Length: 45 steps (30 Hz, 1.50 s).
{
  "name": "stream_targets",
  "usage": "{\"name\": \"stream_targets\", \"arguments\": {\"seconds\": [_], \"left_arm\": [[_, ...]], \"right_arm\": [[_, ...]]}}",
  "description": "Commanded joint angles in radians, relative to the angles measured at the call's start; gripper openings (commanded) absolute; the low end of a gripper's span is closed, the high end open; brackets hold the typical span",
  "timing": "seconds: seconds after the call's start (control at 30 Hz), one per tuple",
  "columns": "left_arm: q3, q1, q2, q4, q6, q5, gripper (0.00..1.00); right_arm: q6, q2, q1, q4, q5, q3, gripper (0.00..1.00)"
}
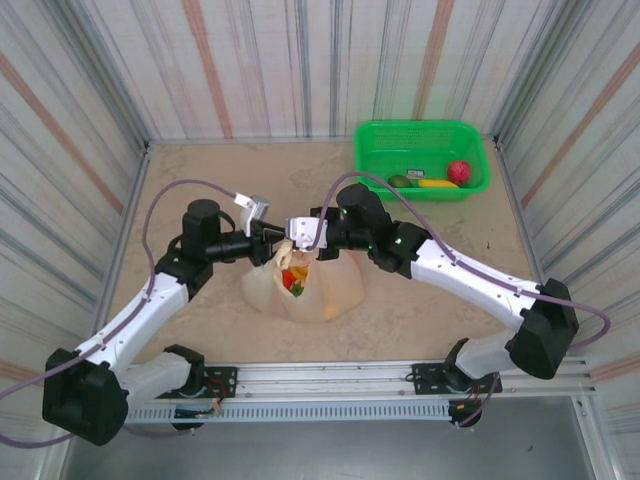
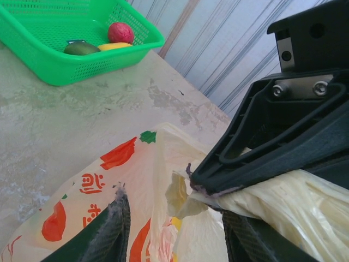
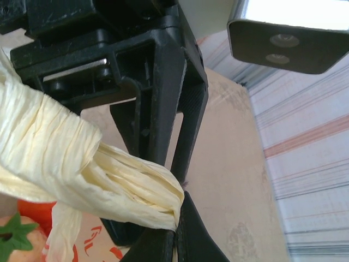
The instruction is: Place the fake fruits into the plastic bag and tie a complex knot
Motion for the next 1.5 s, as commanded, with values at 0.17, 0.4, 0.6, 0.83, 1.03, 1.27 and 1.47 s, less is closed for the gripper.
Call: {"name": "stream_targets", "arguments": {"seconds": [0.17, 0.4, 0.6, 0.83, 1.03, 1.27, 1.47], "left_arm": [[0.049, -0.026, 0.059, 0.045, 0.028, 0.030, 0.36], [0.012, -0.026, 0.027, 0.146, 0.015, 0.045, 0.21], [0.002, -0.026, 0.022, 0.168, 0.021, 0.053, 0.08], [-0.008, -0.021, 0.021, 0.179, 0.028, 0.054, 0.00], [-0.012, -0.017, 0.017, 0.159, 0.044, 0.035, 0.00], [-0.009, -0.014, 0.018, 0.117, 0.067, 0.004, 0.00], [-0.004, -0.015, 0.028, 0.092, 0.077, -0.009, 0.00]], "right_arm": [[0.043, 0.017, -0.007, -0.018, -0.038, 0.039, 0.00], [0.050, 0.030, -0.007, -0.040, -0.041, 0.047, 0.00], [0.059, 0.038, -0.008, -0.038, -0.045, 0.050, 0.00], [0.065, 0.044, -0.008, -0.059, -0.032, 0.057, 0.00], [0.059, 0.018, -0.008, -0.098, -0.021, 0.059, 0.24], [0.029, -0.023, -0.014, -0.201, -0.019, 0.060, 0.33], [0.014, -0.079, -0.017, -0.257, -0.011, 0.051, 0.39]]}}
